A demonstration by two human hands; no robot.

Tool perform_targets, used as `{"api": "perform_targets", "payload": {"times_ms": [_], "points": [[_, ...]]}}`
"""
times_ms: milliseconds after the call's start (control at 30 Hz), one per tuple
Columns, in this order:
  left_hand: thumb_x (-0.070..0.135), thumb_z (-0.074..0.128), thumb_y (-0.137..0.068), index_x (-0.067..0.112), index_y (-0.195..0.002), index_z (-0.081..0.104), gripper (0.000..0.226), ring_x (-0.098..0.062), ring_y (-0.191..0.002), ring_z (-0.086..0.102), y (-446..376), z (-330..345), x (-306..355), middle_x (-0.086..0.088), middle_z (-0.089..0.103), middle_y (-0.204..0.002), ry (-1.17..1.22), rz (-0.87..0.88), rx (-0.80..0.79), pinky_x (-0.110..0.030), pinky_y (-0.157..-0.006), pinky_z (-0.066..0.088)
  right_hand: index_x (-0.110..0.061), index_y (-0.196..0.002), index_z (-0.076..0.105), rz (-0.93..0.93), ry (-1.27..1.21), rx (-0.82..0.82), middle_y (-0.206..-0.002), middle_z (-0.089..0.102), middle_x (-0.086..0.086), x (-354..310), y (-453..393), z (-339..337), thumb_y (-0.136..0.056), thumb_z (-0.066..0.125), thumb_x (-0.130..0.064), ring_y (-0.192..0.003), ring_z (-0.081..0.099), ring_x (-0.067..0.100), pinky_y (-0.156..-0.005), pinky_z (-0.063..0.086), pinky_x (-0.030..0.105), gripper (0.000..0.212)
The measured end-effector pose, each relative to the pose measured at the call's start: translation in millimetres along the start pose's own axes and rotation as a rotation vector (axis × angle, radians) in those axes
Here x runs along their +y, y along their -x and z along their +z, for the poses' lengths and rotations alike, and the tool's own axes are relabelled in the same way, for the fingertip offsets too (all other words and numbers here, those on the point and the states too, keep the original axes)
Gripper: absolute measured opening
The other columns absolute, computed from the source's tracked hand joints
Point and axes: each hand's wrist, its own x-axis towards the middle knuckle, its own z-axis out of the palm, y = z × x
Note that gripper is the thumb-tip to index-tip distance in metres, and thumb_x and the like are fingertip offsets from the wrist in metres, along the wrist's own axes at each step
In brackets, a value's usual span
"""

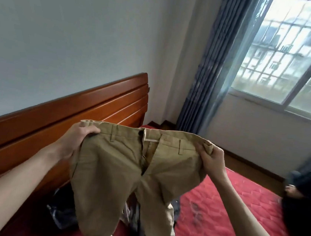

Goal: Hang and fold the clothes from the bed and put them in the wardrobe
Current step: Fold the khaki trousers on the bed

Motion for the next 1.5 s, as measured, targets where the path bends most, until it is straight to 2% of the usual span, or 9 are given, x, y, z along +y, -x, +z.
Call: {"api": "perform_targets", "payload": {"times_ms": [67, 167, 433, 600, 800, 933, 1033, 1200, 1500], "points": [[0.025, 0.070, -0.092, 0.020, -0.097, 0.083, 0.015, -0.028, -0.099, 0.074, 2, -2, 8, -0.005, 0.079, -0.106, 0.010, 0.009, -0.060, -0.041, -0.087, 0.054, -0.026, -0.092, 0.079, -0.003, 0.072, 0.034, -0.087, 0.079, 0.000, -17, 6, -27, -0.093, 0.072, -0.019, -0.077, 0.063, 0.002, -0.075, 0.054, 0.033, 0.011], [0.053, 0.093, -0.057, 0.023, -0.102, 0.082, 0.055, -0.023, -0.102, 0.075, -3, 14, 22, -0.004, 0.078, -0.113, 0.014, 0.009, -0.134, -0.038, -0.085, 0.057, -0.012, -0.083, 0.078, -0.022, 0.213, 0.136, -0.080, 0.076, 0.009, -34, 21, -72, -0.093, 0.074, -0.023, -0.073, 0.057, 0.004, -0.072, 0.053, 0.041, 0.015], [0.016, 0.080, -0.084, 0.009, -0.112, 0.076, 0.028, -0.015, -0.103, 0.074, -22, 115, 75, -0.003, 0.078, -0.113, 0.059, 0.154, -0.264, -0.025, -0.085, 0.059, -0.010, -0.073, 0.067, -0.035, 0.609, 0.416, -0.061, 0.065, 0.006, -66, 73, -193, -0.088, 0.061, -0.058, -0.063, 0.061, 0.031, -0.061, 0.050, 0.044, 0.052], [0.017, 0.087, -0.079, 0.004, -0.112, 0.075, 0.037, -0.021, -0.105, 0.074, -26, 200, 112, -0.005, 0.079, -0.108, 0.065, 0.220, -0.288, -0.034, -0.097, 0.056, -0.004, -0.074, 0.069, -0.036, 0.718, 0.538, -0.065, 0.068, 0.009, -92, 107, -281, -0.089, 0.061, -0.054, -0.064, 0.064, 0.032, -0.060, 0.050, 0.045, 0.052], [0.010, 0.085, -0.082, 0.007, -0.106, 0.074, 0.027, -0.003, -0.080, 0.072, 5, 321, 151, 0.002, 0.077, -0.097, 0.023, 0.352, -0.242, -0.013, -0.068, 0.055, -0.029, -0.055, 0.036, -0.001, 0.925, 0.616, -0.054, 0.042, -0.010, -120, 133, -371, -0.098, 0.068, -0.038, -0.058, 0.052, 0.027, -0.060, 0.034, 0.034, 0.054], [0.011, 0.087, -0.079, 0.012, -0.100, 0.074, 0.025, -0.006, -0.081, 0.071, 29, 393, 163, 0.005, 0.076, -0.093, 0.004, 0.394, -0.172, -0.018, -0.074, 0.055, -0.014, -0.069, 0.057, 0.047, 1.022, 0.646, -0.064, 0.057, 0.006, -130, 140, -423, -0.101, 0.061, -0.029, -0.066, 0.057, 0.032, -0.063, 0.037, 0.035, 0.036], [0.011, 0.087, -0.078, 0.017, -0.096, 0.070, 0.025, -0.002, -0.076, 0.069, 52, 444, 165, 0.006, 0.075, -0.091, 0.034, 0.400, -0.128, -0.021, -0.074, 0.055, -0.005, -0.087, 0.069, 0.037, 1.075, 0.676, -0.080, 0.068, 0.018, -135, 141, -444, -0.104, 0.055, -0.025, -0.070, 0.061, 0.036, -0.066, 0.041, 0.038, 0.029], [0.016, 0.083, -0.080, 0.021, -0.089, 0.064, 0.021, -0.005, -0.074, 0.067, 91, 511, 152, 0.005, 0.073, -0.087, 0.019, 0.408, -0.069, -0.030, -0.080, 0.058, -0.002, -0.084, 0.068, 0.039, 1.004, 0.621, -0.075, 0.066, 0.015, -118, 150, -447, -0.105, 0.052, -0.025, -0.069, 0.066, 0.035, -0.068, 0.057, 0.043, 0.035], [0.020, 0.070, -0.095, 0.017, -0.091, 0.057, 0.015, -0.005, -0.069, 0.060, 148, 572, 135, 0.006, 0.065, -0.081, -0.014, 0.419, -0.199, -0.029, -0.072, 0.053, -0.009, -0.092, 0.066, 0.138, 0.756, 0.595, -0.087, 0.070, 0.025, -75, 189, -407, -0.097, 0.052, -0.019, -0.085, 0.064, 0.049, -0.066, 0.037, 0.041, 0.018]]}}
